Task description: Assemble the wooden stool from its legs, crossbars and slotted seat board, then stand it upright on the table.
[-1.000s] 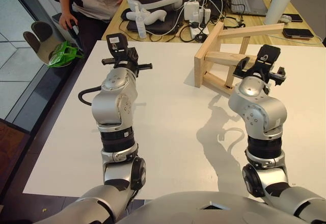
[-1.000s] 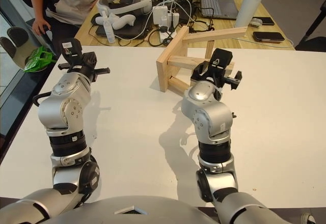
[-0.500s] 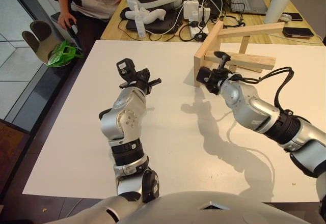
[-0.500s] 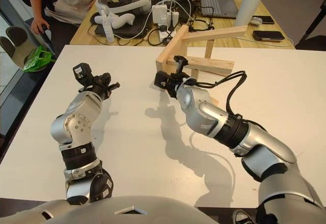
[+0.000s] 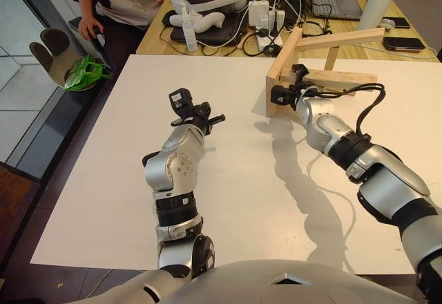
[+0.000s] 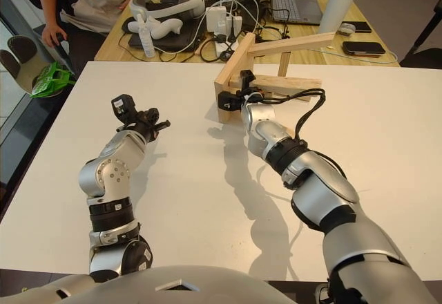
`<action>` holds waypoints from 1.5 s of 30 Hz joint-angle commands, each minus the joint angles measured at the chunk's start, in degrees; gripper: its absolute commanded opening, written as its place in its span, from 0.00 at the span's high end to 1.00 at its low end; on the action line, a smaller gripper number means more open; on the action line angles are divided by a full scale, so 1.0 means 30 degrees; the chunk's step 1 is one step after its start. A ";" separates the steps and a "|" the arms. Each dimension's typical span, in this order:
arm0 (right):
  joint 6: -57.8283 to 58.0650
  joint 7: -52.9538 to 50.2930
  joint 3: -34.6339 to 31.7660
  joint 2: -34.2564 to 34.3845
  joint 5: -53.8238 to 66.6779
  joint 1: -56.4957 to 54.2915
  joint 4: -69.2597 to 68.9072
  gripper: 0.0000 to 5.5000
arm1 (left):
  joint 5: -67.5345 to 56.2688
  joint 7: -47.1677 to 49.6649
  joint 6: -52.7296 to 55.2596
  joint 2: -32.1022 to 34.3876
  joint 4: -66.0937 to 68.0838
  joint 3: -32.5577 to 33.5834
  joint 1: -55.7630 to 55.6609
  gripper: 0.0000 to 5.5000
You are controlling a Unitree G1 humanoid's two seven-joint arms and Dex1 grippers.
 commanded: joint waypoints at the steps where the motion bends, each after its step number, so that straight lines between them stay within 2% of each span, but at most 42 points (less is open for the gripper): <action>1: -0.1070 0.0333 -0.1593 0.0170 0.0127 0.0381 -0.0168 0.33 | -0.0132 0.0298 -0.0145 -0.0661 0.0166 -0.0073 0.0492 0.92; 5: -0.1884 0.2090 -0.3685 0.0228 0.1570 0.1451 -0.1938 0.44 | -0.0118 0.0355 -0.0163 -0.0554 0.0248 -0.0112 0.0446 0.92; 8: -0.2087 0.2942 -0.5032 0.0395 0.2387 0.2031 -0.3064 0.44 | -0.0084 0.0417 -0.0169 -0.0515 0.0274 -0.0131 0.0436 0.92; 15: -0.1970 0.3971 -0.6854 0.0932 0.3154 0.2851 -0.4467 0.66 | -0.0085 0.0529 -0.0166 -0.0493 0.0327 -0.0129 0.0403 0.92; 20: -0.2012 0.4429 -0.7326 0.1186 0.3147 0.3042 -0.4989 0.81 | -0.0058 0.0554 -0.0189 -0.0463 0.0382 -0.0127 0.0364 0.92; 22: -0.2423 0.4747 -0.6778 0.0967 0.2541 0.3157 -0.5292 0.88 | -0.0039 0.0570 -0.0199 -0.0461 0.0408 -0.0131 0.0354 0.92; 25: -0.2968 0.5395 -0.5588 0.0290 0.1100 0.3281 -0.5853 0.88 | -0.0038 0.0597 -0.0190 -0.0475 0.0402 -0.0121 0.0371 0.92; 29: -0.3117 0.5351 -0.3814 -0.0500 -0.2410 0.1839 -0.5895 0.74 | -0.0079 0.0749 -0.0256 -0.0581 0.0239 -0.0006 0.0561 0.92; 31: -0.2560 0.6837 -0.3380 -0.0390 -0.3186 0.1519 -0.6883 0.68 | -0.0106 0.0829 -0.0364 -0.0679 0.0276 -0.0016 0.0618 0.92; 33: -0.2123 0.7577 -0.3259 -0.0183 -0.3745 0.1573 -0.7778 0.59 | -0.0139 0.0868 -0.0458 -0.0748 0.0380 -0.0049 0.0606 0.92; 37: -0.1188 0.6931 -0.2547 -0.0059 -0.6344 0.1539 -0.7627 0.49 | -0.0201 0.1015 -0.0697 -0.0924 0.0460 -0.0047 0.0647 0.92; 40: 0.0178 0.8307 -0.2031 -0.0183 -0.8106 0.1738 -0.7737 0.40 | -0.0288 0.1086 -0.0867 -0.1054 0.0566 -0.0074 0.0666 0.92; 45: 0.1676 0.9222 -0.2293 0.0143 -0.9375 0.1617 -0.7187 0.24 | -0.0472 0.1266 -0.1083 -0.1200 0.0889 -0.0256 0.0543 0.92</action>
